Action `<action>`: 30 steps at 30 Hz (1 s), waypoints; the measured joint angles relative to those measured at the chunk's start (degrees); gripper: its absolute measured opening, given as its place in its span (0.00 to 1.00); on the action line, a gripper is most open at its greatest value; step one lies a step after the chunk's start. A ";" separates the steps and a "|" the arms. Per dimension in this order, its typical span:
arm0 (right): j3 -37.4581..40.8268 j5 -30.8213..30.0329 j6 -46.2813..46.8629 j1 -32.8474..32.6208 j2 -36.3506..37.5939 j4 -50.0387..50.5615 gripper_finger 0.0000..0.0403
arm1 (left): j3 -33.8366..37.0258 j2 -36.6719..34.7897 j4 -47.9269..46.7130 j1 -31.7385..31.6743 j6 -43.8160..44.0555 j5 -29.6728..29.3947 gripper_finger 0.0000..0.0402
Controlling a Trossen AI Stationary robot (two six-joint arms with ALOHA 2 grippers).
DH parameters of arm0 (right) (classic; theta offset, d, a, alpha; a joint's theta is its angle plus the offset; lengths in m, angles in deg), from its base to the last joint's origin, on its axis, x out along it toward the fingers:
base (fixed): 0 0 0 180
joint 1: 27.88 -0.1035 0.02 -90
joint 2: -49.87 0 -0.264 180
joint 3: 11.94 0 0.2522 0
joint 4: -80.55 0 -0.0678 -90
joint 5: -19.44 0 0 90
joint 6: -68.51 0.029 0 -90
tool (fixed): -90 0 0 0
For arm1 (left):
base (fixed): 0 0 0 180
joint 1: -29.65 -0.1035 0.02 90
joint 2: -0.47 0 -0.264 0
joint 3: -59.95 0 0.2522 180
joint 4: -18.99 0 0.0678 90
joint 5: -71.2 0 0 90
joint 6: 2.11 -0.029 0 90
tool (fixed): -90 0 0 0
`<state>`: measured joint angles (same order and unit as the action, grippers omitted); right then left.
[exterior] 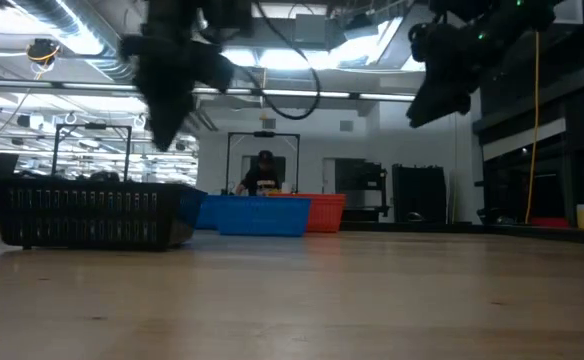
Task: Stack baskets by color
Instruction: Stack the bottom black bin on the top black bin
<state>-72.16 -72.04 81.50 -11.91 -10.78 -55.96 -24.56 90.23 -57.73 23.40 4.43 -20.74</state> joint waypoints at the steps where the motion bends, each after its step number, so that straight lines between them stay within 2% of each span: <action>1: 0.75 0.00 0.00 0.13 -0.05 -0.43 0.40 | 2.22 -1.39 1.39 0.69 0.94 0.00 0.24; 3: 1.60 0.05 0.26 0.24 -0.52 -1.43 0.40 | 6.80 -3.82 4.89 1.81 2.25 -0.06 0.24; 7: 1.87 0.02 1.36 0.37 -1.00 -1.78 0.40 | 15.04 -4.64 18.09 4.02 2.35 -0.06 0.24; 11: 1.84 0.05 1.69 0.37 -1.05 -2.52 0.40 | 19.06 -3.83 26.44 5.10 2.35 -0.38 0.24; 22: 1.84 0.05 1.75 0.34 -1.05 -2.18 0.40 | 20.57 2.52 26.99 5.70 3.54 -0.04 0.23; 24: 1.84 0.05 1.68 0.34 -1.05 -2.15 0.40 | 20.57 4.08 26.97 5.68 3.41 0.62 0.18; 27: 1.84 0.05 1.51 0.34 -1.05 -2.09 0.40 | 20.51 4.34 27.11 5.68 2.27 1.66 0.04; 30: 1.84 0.02 1.08 0.34 -1.05 -1.98 0.40 | 19.24 2.32 23.67 5.23 2.42 0.41 0.01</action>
<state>-70.33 -72.01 82.58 -11.56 -11.82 -57.94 -5.32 92.55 -34.06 28.63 6.85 -20.32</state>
